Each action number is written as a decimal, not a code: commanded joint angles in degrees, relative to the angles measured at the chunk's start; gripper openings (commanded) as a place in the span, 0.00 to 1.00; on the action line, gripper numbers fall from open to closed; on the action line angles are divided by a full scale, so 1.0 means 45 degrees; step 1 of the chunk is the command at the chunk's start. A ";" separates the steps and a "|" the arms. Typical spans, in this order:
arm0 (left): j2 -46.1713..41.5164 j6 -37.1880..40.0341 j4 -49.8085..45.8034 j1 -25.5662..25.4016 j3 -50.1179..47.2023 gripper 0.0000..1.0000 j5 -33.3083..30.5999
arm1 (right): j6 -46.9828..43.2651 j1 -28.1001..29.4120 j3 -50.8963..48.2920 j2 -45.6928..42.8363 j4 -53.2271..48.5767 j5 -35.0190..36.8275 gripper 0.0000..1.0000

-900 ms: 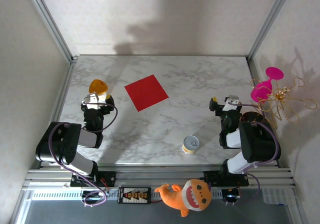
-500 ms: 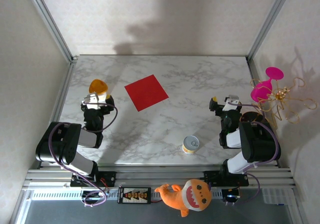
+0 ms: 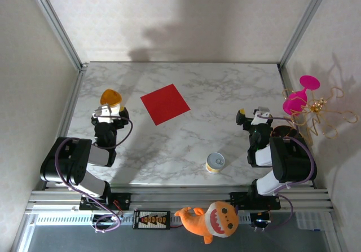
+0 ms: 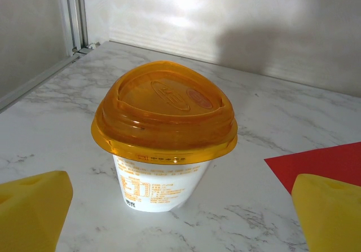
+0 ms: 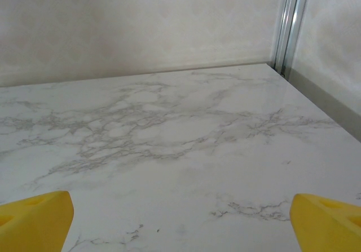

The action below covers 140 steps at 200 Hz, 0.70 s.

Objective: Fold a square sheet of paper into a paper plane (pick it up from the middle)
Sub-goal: Move the square sheet of paper to the center of the table.

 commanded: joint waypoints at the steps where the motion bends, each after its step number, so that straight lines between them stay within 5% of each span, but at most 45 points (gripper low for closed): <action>1: 0.0121 0.0124 0.0129 -0.0036 0.0157 0.99 -0.0156 | 0.0083 -0.0060 0.0123 0.0082 0.0247 0.0326 0.99; 87: -0.0071 -0.0004 0.0475 -0.0075 -0.0072 0.99 -0.0577 | -0.0169 -0.0057 0.0069 -0.0323 0.0119 -0.0312 0.99; 140: -0.3541 -0.0985 -0.2924 -0.0106 0.0244 0.99 -0.2746 | 0.0515 0.0327 0.2497 -0.3599 -0.6339 -0.0322 0.99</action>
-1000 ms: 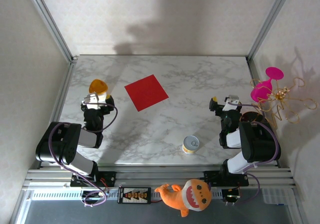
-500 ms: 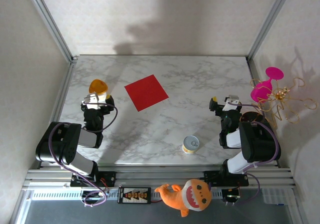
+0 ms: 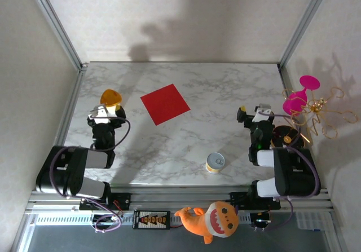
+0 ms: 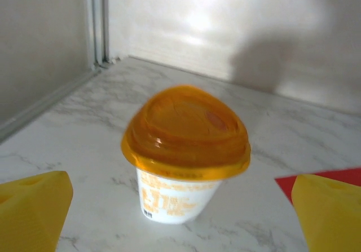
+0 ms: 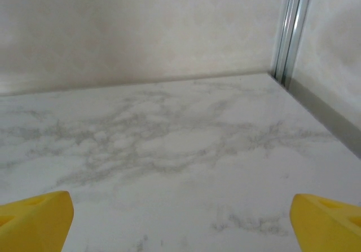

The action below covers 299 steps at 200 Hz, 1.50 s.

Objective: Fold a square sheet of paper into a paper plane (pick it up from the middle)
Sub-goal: Move the square sheet of paper to the center of the table.

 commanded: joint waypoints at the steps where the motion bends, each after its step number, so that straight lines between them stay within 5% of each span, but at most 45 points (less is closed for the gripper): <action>1: -0.1696 -0.0875 -0.2133 -0.0100 0.0481 0.99 -0.1609 | 0.0548 0.0295 0.1678 -0.1336 -0.3492 -0.0253 0.99; 28: -0.3462 -0.2914 -0.5376 -0.0104 0.1652 0.99 -0.1439 | 0.1605 0.1658 0.3641 -0.2003 -0.7429 -0.0406 0.99; 65: -0.3914 -0.5538 -0.9368 -0.0087 0.3833 0.99 0.0566 | 0.3896 0.3617 0.6262 -0.0889 -1.1271 -0.1580 0.99; 107: -0.3611 -0.6890 -0.9800 -0.0084 0.4241 0.99 0.2899 | 0.4760 0.6015 0.8170 0.1664 -1.1498 -0.3547 0.99; 141: -0.3490 -0.7341 -0.9639 -0.0102 0.4050 0.99 0.3199 | 0.5775 0.7220 1.0551 0.4612 -1.2083 -0.3096 0.99; 241: -0.3818 -0.6620 -1.1085 -0.0143 0.4408 0.99 0.4075 | 0.6734 0.7671 1.8600 1.1743 -1.5561 -0.3030 0.90; 299: -0.3547 -0.6737 -1.1025 -0.0221 0.4638 0.99 0.4325 | 0.7028 0.7798 1.9045 1.2607 -1.6609 -0.2610 0.84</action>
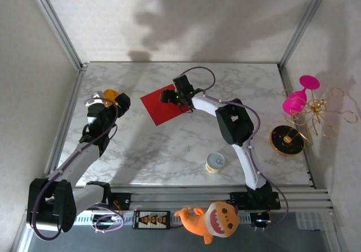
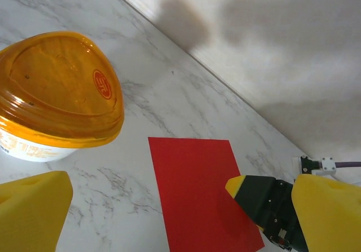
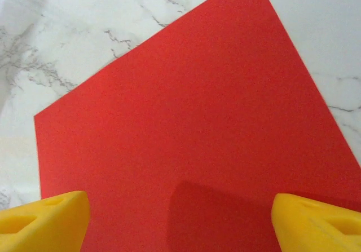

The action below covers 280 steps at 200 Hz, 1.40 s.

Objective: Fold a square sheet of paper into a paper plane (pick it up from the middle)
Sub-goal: Move the square sheet of paper to the center of the table.

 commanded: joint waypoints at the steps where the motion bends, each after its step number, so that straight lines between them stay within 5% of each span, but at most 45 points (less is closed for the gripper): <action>1: 0.0062 0.0112 0.0008 -0.0153 0.0391 0.99 0.0352 | 0.0347 0.0192 -0.0212 0.0065 -0.1108 0.0314 0.84; 60: 0.0523 0.0034 -0.0520 -0.0411 0.0840 0.99 0.0457 | 0.1662 0.0682 -0.3346 -0.1559 -0.1903 0.1618 0.83; 144: 0.2026 -0.0547 -0.1579 -0.2054 0.1881 0.99 0.0627 | 0.7674 0.1879 -1.0156 -0.6390 0.0542 0.1898 0.81; 205: 0.3909 -0.3356 -0.3469 -0.3906 0.2927 0.99 0.0150 | 0.4911 0.1549 -0.9552 -0.9052 0.1315 0.3372 0.96; 280: 0.7034 -0.3183 -0.7427 -0.6752 0.5703 0.99 -0.1869 | 0.1618 -0.0756 -1.1925 -1.0791 0.1650 0.4958 0.99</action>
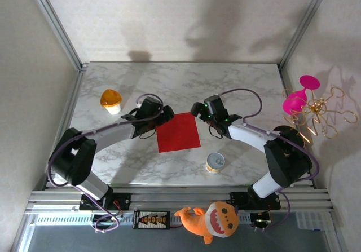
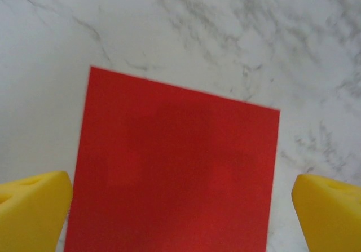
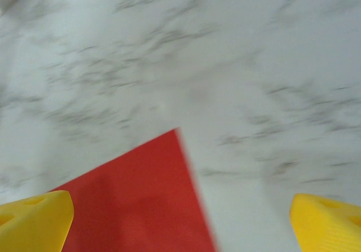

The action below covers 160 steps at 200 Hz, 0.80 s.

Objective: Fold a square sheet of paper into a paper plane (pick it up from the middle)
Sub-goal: Move the square sheet of paper to the center of the table, then first fold the square sheet of paper in half at the center of the table.

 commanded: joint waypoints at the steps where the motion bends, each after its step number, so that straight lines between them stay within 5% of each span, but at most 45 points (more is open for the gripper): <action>1: 0.0813 -0.0058 -0.1933 -0.0561 0.0836 0.99 -0.0886 | -0.1498 -0.0258 -0.0414 -0.0581 -0.0162 0.1080 0.99; 105: 0.5157 0.0506 -0.6627 -0.2969 0.6062 0.99 -0.3310 | -0.1588 -0.1721 -0.1104 -0.0763 -0.0310 0.1318 0.99; 160: 0.5919 0.0427 -0.6584 -0.3008 0.6663 0.95 -0.2657 | -0.1569 -0.1778 -0.1033 -0.0455 -0.0212 0.1056 0.99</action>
